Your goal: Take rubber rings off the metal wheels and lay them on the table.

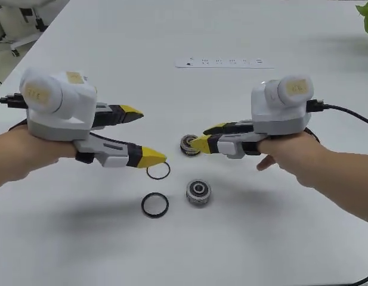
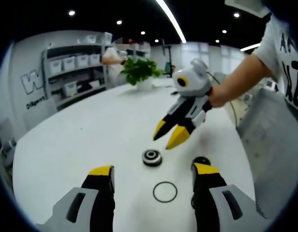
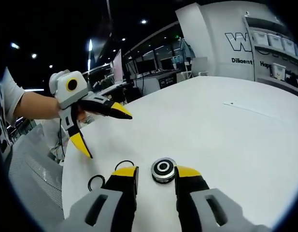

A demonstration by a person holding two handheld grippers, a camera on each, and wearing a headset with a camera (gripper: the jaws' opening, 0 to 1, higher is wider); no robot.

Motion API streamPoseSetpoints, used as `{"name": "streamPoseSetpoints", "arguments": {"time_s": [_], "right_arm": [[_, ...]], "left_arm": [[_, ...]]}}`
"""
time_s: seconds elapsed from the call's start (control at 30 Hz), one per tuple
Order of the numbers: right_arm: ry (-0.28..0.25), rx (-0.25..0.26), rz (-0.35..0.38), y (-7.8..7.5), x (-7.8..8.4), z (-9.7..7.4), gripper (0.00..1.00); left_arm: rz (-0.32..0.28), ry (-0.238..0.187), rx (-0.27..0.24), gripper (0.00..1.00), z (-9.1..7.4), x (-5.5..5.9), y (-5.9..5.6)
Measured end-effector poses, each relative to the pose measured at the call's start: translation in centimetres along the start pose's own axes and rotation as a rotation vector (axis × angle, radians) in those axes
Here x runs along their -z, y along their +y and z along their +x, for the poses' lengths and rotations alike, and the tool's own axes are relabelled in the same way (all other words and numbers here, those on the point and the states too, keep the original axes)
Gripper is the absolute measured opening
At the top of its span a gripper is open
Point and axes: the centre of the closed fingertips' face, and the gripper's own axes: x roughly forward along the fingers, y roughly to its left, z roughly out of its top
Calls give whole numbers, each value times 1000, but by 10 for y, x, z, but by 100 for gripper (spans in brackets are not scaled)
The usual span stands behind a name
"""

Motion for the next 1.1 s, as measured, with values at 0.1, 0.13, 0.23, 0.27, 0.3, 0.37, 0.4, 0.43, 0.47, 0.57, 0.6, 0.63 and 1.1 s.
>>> {"name": "streamPoseSetpoints", "arguments": {"time_s": [0.1,0.13,0.23,0.27,0.3,0.37,0.4,0.43,0.47,0.57,0.6,0.63,1.1], "right_arm": [[6,12,-17,-7,4,-1,28],[8,17,-31,-9,5,-1,28],[16,23,-51,-13,11,-2,28],[18,25,-54,-14,12,-2,28],[18,26,-55,-15,13,-2,28],[20,27,-60,-17,16,-1,28],[22,26,-61,-17,17,-1,27],[25,26,-64,-17,19,-1,27],[26,25,-66,-17,19,0,27],[33,21,-78,-16,24,2,26],[36,19,-79,-16,24,3,26],[34,13,-81,-16,25,4,26],[32,-20,-105,-13,28,16,19]], "left_arm": [[-1,2,1,65,4,0,1],[-2,4,2,65,6,0,2],[-10,6,4,65,12,2,4],[-12,8,2,64,13,2,5],[-14,10,2,64,15,3,5],[-20,15,2,63,19,5,6],[-21,17,4,62,21,6,6],[-20,19,5,62,22,6,6],[-20,23,8,61,24,7,5],[-23,28,12,60,29,9,5],[-24,28,13,59,30,9,5],[-25,29,15,58,32,10,5],[-33,40,37,51,51,10,2]]}}
